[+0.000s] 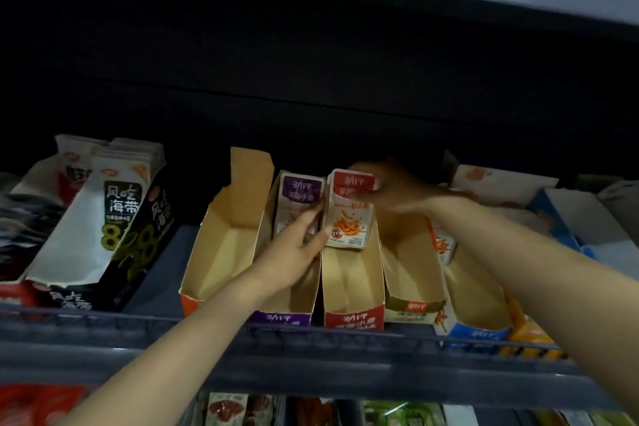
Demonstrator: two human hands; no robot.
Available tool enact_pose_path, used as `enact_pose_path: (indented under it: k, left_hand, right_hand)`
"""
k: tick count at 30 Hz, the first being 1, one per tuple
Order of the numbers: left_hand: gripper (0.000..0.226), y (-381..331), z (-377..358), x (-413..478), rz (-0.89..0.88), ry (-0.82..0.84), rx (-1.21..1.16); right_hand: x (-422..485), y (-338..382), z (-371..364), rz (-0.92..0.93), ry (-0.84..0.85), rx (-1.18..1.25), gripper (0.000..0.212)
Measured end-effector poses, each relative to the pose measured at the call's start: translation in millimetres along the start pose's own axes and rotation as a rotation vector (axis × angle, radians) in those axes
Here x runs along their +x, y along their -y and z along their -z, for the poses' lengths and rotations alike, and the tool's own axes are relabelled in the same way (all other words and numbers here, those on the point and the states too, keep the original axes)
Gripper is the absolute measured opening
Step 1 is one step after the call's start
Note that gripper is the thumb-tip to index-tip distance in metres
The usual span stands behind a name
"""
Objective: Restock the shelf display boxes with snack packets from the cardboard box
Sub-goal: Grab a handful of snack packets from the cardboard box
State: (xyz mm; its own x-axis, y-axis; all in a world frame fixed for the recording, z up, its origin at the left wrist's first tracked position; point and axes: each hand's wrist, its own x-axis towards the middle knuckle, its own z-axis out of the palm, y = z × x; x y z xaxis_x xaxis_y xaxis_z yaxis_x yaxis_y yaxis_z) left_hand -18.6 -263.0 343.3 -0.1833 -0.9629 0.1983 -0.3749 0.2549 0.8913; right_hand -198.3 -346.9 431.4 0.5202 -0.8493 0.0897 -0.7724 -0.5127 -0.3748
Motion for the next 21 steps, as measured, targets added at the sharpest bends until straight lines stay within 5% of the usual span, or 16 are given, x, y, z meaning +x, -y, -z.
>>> enact_pose_path:
  k: [4,9,21]
  left_hand:
    - [0.054,0.5,0.2,-0.4,-0.011,-0.004,-0.036]
    - [0.047,-3.2,-0.7,-1.5,-0.013,-0.01,-0.051]
    - [0.047,-5.3,-0.9,-3.2,0.006,-0.026,-0.024]
  right_hand:
    - [3.0,-5.7,-2.3,-0.021,-0.066,-0.186,0.042]
    - [6.7,-6.7,-0.2,0.126,-0.183,-0.253,0.02]
    - [21.3,-4.3,-1.0,-0.017,0.046,0.002,0.023]
